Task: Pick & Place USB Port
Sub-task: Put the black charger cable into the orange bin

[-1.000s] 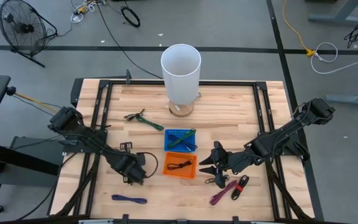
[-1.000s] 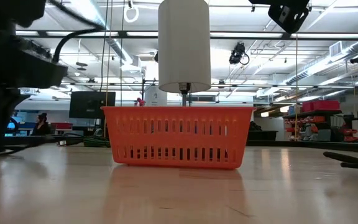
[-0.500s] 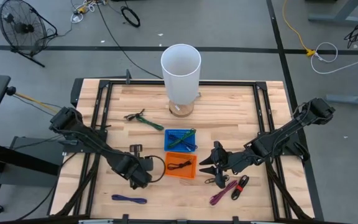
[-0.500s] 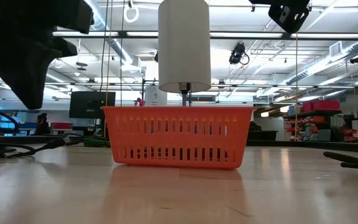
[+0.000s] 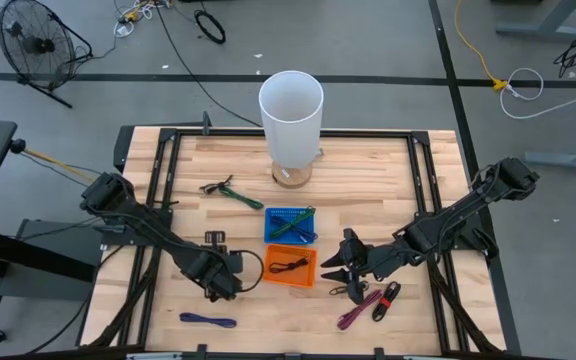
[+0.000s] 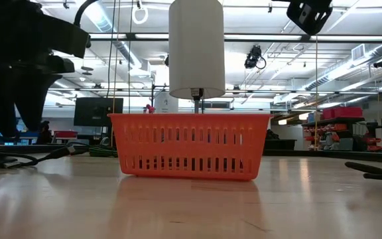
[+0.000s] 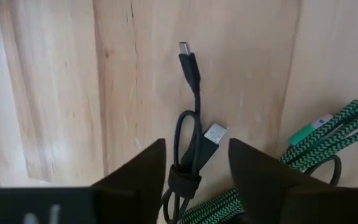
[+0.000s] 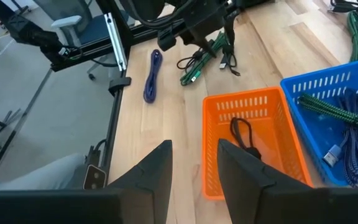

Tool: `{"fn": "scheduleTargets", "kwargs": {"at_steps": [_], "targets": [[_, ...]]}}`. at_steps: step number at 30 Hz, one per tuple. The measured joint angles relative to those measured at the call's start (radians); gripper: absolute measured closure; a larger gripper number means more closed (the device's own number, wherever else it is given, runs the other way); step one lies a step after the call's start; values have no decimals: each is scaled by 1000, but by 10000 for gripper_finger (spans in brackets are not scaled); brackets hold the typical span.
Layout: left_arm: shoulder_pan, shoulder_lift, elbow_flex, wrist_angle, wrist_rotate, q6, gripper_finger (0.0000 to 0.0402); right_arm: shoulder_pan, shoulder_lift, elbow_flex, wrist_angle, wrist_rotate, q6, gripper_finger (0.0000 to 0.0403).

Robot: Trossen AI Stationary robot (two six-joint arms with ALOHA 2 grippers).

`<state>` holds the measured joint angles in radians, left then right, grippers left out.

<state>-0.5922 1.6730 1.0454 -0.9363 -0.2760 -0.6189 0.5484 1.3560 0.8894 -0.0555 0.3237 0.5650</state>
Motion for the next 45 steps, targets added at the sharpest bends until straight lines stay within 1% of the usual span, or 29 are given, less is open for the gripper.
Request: {"fn": "scheduleTargets", "kwargs": {"at_steps": [3,7,11,14,17,20,22,24,25,28,29,33,36,42,45], "targets": [[0,-1,-5,7,-3,0,195,2,0,0,0,0,2,277],[0,-1,-45,13,-14,-5,181,7,0,0,0,0,2,277],[0,-1,-94,23,-11,-33,181,12,0,0,0,0,-1,277],[0,-1,-121,62,-15,-62,185,12,0,0,0,0,-1,277],[0,-9,-154,111,-11,-63,188,12,0,0,2,5,-1,277],[0,-9,-171,123,0,-69,190,12,0,0,3,9,-1,277],[1,-7,-172,122,4,-77,204,12,0,0,3,9,-1,277],[1,-6,-170,125,11,-74,238,12,0,0,2,8,-3,277],[1,-6,-169,127,16,-70,264,12,0,0,2,9,-5,277],[1,-5,-169,138,31,-52,364,12,0,0,3,9,-5,277],[1,-5,-169,143,34,-52,381,12,0,0,3,9,-5,277],[-2,-21,-166,160,37,-53,394,12,0,0,2,9,-5,277],[-1,-18,-125,106,16,-53,396,12,0,0,2,9,-8,277],[0,-24,18,15,-35,-50,399,11,0,0,2,9,-21,277],[1,-24,106,32,-63,-44,399,11,0,0,2,9,-23,277]]}}
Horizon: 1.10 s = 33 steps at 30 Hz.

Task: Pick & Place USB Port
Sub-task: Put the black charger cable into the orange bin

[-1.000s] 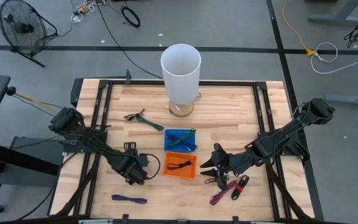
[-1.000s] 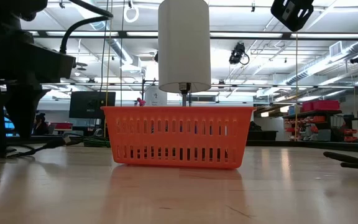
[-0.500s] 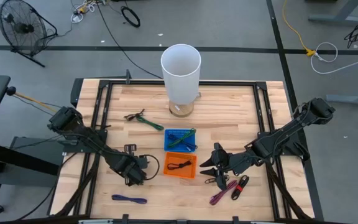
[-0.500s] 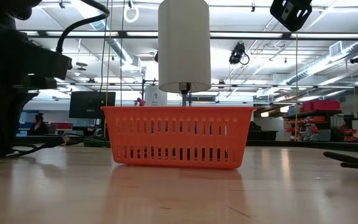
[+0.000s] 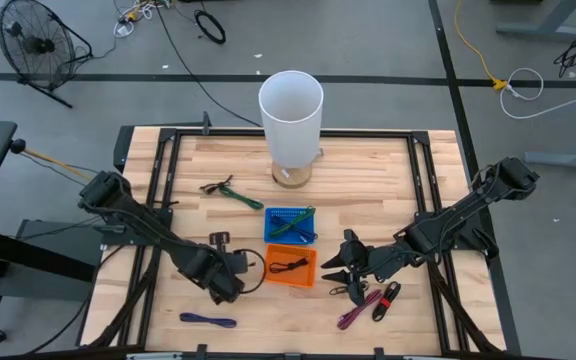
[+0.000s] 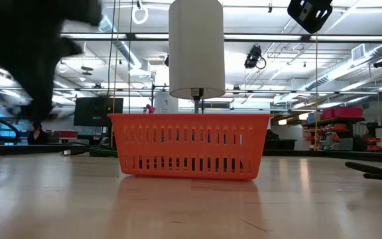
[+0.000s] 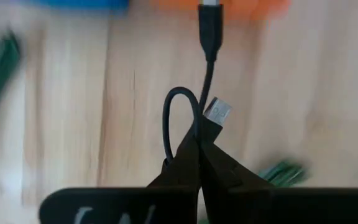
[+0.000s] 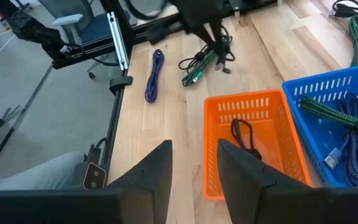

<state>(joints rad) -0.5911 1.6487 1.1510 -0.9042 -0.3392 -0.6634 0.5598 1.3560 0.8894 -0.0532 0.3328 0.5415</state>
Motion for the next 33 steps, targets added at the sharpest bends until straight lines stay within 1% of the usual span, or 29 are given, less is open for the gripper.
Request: {"fn": "scheduleTargets", "kwargs": {"at_steps": [4,7,10,13,20,26,33], "targets": [[0,-1,111,33,-56,71,400,0,0,0,1,0,0,277],[3,-1,168,124,-107,154,400,0,0,0,2,0,0,277],[22,-1,175,281,-97,254,401,0,0,0,5,0,0,277],[53,11,175,395,-82,308,401,0,0,0,8,0,1,277],[138,90,175,507,-4,308,401,0,0,0,9,0,0,277],[174,167,175,521,56,303,401,0,0,0,10,0,0,277],[185,200,175,522,77,283,401,0,0,0,10,0,0,277]]}}
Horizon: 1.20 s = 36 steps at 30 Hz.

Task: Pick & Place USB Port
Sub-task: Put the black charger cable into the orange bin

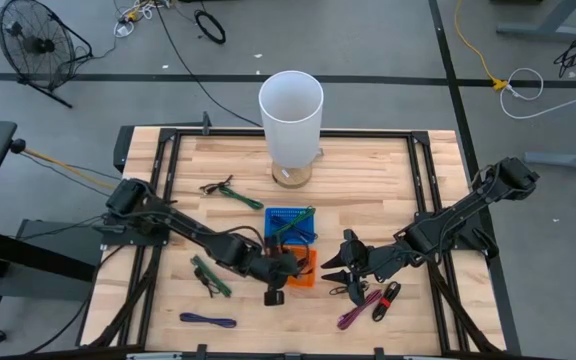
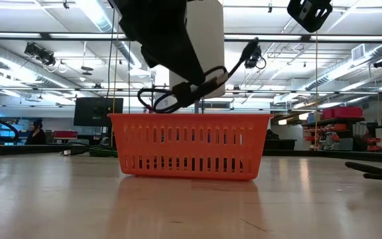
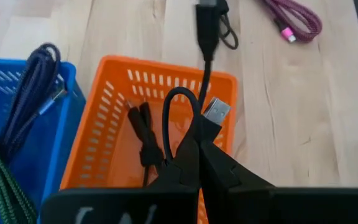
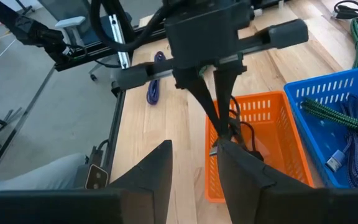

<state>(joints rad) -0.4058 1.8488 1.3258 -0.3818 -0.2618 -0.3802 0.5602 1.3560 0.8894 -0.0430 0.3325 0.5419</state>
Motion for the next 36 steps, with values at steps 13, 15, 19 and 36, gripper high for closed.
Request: {"fn": "scheduleTargets", "kwargs": {"at_steps": [13,15,19,36], "targets": [[23,22,0,17,12,-28,396,0,0,0,2,-8,0,277],[23,31,2,18,12,-28,385,0,0,0,2,-10,0,277],[23,32,0,14,-2,-32,353,0,0,0,2,-10,0,277],[22,-14,0,-80,20,2,295,0,0,0,-4,-9,0,277]]}}
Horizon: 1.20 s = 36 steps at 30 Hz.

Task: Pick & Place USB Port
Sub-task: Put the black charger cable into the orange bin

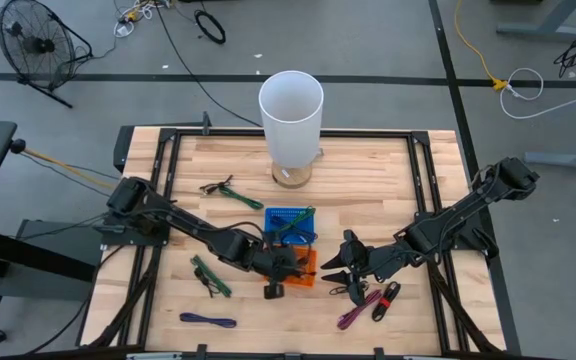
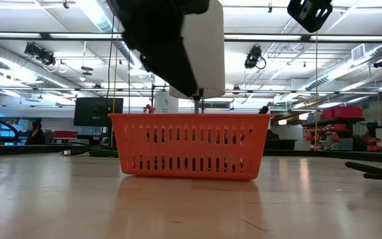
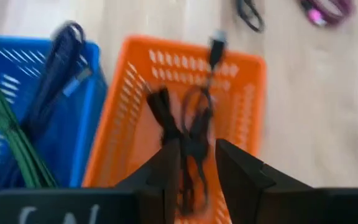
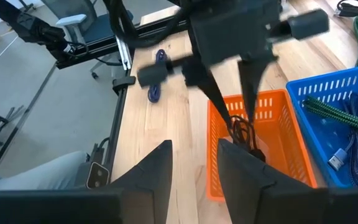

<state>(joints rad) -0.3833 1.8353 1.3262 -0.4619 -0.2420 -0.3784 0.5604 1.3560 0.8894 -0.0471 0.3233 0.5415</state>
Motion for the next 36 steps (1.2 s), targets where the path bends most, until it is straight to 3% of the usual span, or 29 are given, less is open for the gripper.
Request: {"fn": "scheduleTargets", "kwargs": {"at_steps": [10,20,30,36], "targets": [[-91,-170,0,-246,89,-169,310,0,0,0,-3,0,6,277],[-306,-173,0,-515,158,-252,310,0,0,0,-6,0,18,277],[-423,-172,0,-537,47,-316,310,0,0,0,-2,0,18,277],[-447,-167,-56,-541,68,-380,310,2,0,0,-2,1,22,277]]}}
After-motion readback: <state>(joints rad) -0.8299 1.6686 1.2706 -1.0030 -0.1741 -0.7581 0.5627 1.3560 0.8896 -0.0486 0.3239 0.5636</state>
